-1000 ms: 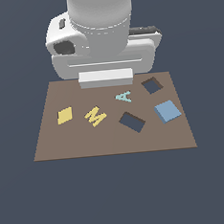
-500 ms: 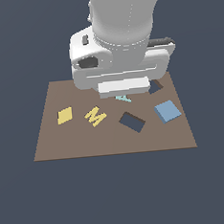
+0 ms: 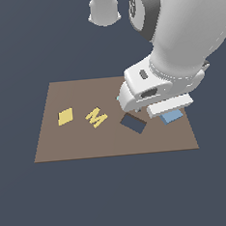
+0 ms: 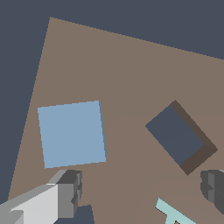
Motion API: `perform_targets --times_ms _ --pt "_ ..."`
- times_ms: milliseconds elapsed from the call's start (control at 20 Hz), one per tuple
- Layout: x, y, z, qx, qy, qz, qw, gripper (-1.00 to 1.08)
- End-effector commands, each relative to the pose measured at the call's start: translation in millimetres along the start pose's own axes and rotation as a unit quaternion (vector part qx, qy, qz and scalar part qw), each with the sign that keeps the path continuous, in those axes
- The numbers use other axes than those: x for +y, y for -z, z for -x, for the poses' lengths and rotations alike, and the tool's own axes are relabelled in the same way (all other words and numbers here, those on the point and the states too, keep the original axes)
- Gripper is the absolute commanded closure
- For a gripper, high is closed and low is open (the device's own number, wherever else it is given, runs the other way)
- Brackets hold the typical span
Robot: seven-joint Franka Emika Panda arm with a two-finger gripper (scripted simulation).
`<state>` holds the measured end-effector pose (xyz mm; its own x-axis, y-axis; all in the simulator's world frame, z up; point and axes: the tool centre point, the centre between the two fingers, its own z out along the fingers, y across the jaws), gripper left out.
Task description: Insert a designated object into the corresponding slot on a board.
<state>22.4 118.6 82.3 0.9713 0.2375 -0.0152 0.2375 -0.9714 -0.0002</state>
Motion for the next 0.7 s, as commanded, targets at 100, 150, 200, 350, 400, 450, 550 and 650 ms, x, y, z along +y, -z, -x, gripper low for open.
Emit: perform_targets --times_ms 100,150,200,350,400,450,550,650 --pt "-34.4 -19.0 -14.7 0.005 0.033 0.000 0.9994 -0.92" --pt "-40.1 -22.1 -16.9 0.005 0.039 0.000 0.9992 -0.92" --pt "-45.2 -24.8 -18.8 0.006 0.044 0.000 0.9990 -0.92" --pt "-56.4 -30.7 -22.8 0.007 0.054 0.000 0.9985 -0.92" --pt "-58.8 -32.0 -23.6 0.008 0.057 0.000 0.9984 -0.92" --pt "-60.6 -32.9 -24.3 0.008 0.058 0.000 0.9983 -0.92" --pt "-61.8 -33.5 -24.9 0.008 0.060 0.000 0.9982 -0.92" --pt "-60.5 -32.7 -24.6 0.008 0.059 0.000 0.9982 -0.92"
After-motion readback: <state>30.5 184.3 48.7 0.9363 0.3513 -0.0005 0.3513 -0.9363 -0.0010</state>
